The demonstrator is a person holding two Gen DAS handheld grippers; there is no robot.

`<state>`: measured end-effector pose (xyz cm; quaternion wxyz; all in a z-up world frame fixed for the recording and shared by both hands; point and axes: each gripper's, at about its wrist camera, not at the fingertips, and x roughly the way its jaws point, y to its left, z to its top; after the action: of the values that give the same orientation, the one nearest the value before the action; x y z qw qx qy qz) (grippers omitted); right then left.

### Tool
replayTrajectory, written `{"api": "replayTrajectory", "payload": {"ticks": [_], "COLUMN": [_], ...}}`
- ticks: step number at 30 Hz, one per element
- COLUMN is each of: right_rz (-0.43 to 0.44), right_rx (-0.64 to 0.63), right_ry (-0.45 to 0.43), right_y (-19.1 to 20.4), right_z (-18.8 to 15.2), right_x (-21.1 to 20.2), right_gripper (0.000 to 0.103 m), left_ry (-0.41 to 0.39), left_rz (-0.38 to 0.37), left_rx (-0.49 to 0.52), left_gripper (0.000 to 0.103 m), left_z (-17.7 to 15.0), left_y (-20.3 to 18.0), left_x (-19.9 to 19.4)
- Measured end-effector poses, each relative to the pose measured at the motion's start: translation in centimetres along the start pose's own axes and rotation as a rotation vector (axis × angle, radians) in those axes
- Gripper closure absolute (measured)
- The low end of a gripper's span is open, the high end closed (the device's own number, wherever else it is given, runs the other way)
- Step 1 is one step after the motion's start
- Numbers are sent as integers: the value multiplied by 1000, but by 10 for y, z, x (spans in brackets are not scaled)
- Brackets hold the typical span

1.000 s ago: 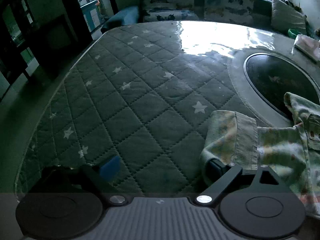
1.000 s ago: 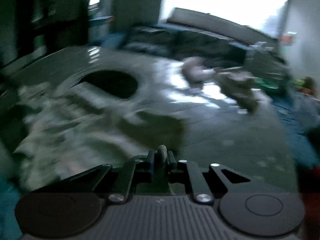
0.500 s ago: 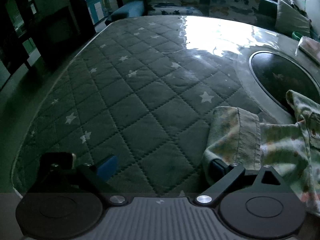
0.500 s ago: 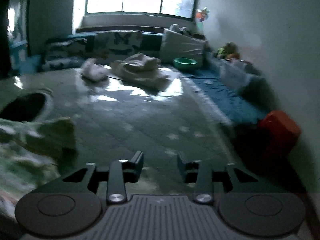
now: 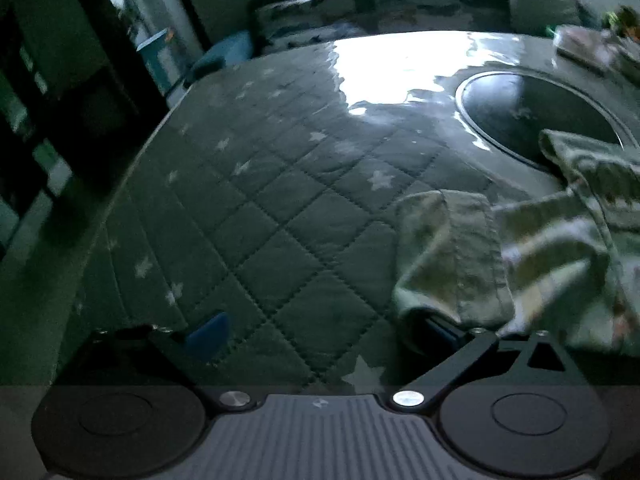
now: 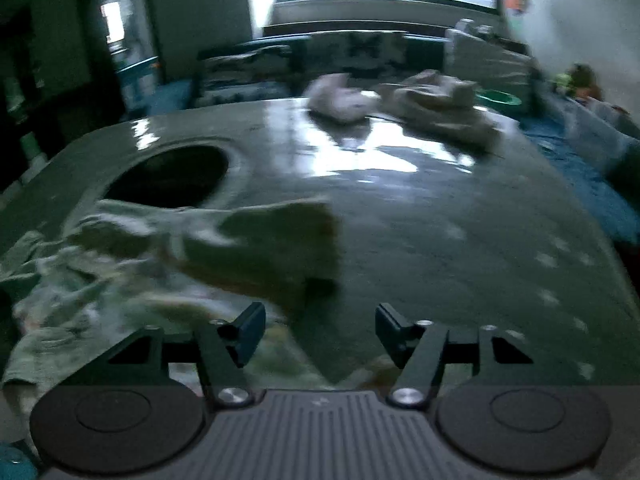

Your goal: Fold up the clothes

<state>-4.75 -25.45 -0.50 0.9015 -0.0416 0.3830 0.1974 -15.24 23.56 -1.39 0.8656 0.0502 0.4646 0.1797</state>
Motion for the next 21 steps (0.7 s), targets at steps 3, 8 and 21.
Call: {"api": "replayTrajectory", "payload": {"ticks": [3,8,21], "right_rz": [58,116,125], "right_rx": [-53,-120,-172], "right_ry": [-1,14,70], "right_y": [23,50,71], "right_z": [5,8,-5], "right_x": [9,26,55], "right_gripper": [33,21,0], "left_ry": [-4,-33,-154], "left_rz": [4,7,-54], "left_rx": [-7,-13,-26], "left_gripper": [1,1,4], "left_z": [0,3,23], "left_y": [2,2,-16], "left_x": [-2,-11,-42]}}
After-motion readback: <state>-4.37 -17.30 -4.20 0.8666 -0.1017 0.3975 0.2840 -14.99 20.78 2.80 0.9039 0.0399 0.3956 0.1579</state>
